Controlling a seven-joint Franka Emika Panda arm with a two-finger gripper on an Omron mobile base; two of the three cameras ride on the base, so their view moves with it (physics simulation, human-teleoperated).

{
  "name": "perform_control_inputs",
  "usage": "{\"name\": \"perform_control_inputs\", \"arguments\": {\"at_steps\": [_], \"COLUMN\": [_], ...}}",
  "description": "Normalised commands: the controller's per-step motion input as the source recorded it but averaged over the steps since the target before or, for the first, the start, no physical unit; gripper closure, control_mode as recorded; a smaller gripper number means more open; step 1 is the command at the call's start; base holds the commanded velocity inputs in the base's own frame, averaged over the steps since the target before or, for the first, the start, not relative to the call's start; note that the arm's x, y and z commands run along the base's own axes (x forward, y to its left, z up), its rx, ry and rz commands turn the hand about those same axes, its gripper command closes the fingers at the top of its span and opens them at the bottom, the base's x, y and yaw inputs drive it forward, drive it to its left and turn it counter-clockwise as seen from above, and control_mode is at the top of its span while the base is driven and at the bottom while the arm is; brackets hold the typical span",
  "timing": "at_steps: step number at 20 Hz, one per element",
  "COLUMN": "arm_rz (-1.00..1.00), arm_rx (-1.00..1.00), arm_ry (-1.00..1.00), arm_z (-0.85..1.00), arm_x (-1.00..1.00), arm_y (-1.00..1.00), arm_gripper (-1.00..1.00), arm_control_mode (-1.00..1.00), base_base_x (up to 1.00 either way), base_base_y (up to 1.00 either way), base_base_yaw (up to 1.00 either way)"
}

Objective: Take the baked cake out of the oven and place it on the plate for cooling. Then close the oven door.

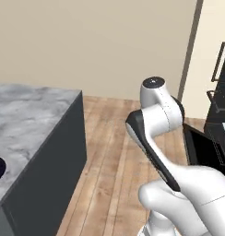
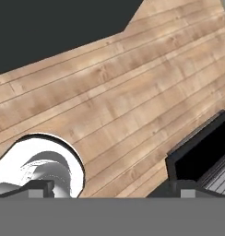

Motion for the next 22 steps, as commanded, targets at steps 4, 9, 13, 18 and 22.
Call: {"name": "perform_control_inputs", "arguments": {"at_steps": [4, 9, 13, 18, 22], "arm_rz": [0.00, 0.00, 0.00, 0.00, 0.00], "arm_rx": [0.00, 0.00, 0.00, 0.00, 0.00], "arm_ry": [0.00, 0.00, 0.00, 0.00, 0.00], "arm_z": [0.00, 0.00, 0.00, 0.00, 0.00], "arm_x": [0.00, 0.00, 0.00, 0.00, 0.00], "arm_y": [0.00, 0.00, 0.00, 0.00, 0.00], "arm_gripper": [-1.00, -1.00, -1.00, -1.00, -1.00], "arm_control_mode": [1.00, 1.00, 1.00, 1.00, 1.00], "base_base_x": [0.19, 0.59, 0.87, 0.56, 0.00], "base_base_y": [-0.47, -0.32, -0.20, -0.61, -0.54], "base_base_yaw": [-0.59, -0.52, -0.41, -0.33, -0.30]}}
